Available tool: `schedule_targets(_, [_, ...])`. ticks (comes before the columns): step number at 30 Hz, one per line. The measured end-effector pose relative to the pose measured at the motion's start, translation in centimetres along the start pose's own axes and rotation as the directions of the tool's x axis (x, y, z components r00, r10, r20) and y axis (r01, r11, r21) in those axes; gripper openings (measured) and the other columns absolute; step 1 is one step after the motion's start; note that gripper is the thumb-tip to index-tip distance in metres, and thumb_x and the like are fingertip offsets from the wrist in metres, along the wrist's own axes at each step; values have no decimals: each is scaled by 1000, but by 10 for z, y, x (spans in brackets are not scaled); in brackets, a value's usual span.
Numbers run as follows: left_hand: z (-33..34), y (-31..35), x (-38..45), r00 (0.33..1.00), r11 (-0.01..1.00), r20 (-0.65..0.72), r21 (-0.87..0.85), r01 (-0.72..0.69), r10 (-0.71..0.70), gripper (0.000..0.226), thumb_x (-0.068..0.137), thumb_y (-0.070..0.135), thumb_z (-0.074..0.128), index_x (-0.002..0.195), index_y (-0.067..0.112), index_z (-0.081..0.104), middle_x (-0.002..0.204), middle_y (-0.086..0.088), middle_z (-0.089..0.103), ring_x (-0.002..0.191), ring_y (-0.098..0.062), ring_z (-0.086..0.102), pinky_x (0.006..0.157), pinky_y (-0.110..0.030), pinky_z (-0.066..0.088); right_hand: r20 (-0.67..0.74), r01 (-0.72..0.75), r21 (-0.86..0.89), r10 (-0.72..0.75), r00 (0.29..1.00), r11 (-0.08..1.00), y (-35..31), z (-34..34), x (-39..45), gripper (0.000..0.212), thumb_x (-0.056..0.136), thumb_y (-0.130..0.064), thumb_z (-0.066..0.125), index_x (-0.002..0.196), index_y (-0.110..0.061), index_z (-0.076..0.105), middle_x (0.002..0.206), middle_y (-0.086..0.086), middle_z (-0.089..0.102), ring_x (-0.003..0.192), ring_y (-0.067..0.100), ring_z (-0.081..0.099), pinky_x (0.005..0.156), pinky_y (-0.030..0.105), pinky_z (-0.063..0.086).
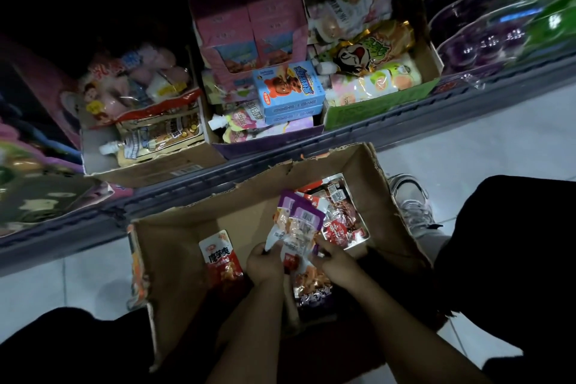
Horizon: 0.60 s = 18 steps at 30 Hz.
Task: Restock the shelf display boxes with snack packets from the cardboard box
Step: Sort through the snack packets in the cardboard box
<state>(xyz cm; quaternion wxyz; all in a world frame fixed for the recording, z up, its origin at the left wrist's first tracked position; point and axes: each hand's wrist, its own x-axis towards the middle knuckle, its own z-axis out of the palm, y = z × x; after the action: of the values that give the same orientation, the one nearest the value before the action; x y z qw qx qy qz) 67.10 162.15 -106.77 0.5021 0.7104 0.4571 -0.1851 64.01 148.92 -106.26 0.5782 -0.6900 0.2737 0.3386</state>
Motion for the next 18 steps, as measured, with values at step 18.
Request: schedule_targets(18, [-86,90,-92,967,963,207,-253,-94,149,33,72,7,79,100,5,62,105,-19,68,90,-32,67,86,-47,55,-140,443,128,-426,894,887,-84,2,-114,63,68,2,79,124,-10,53,111,3,59,85,-2,59,72,9,50])
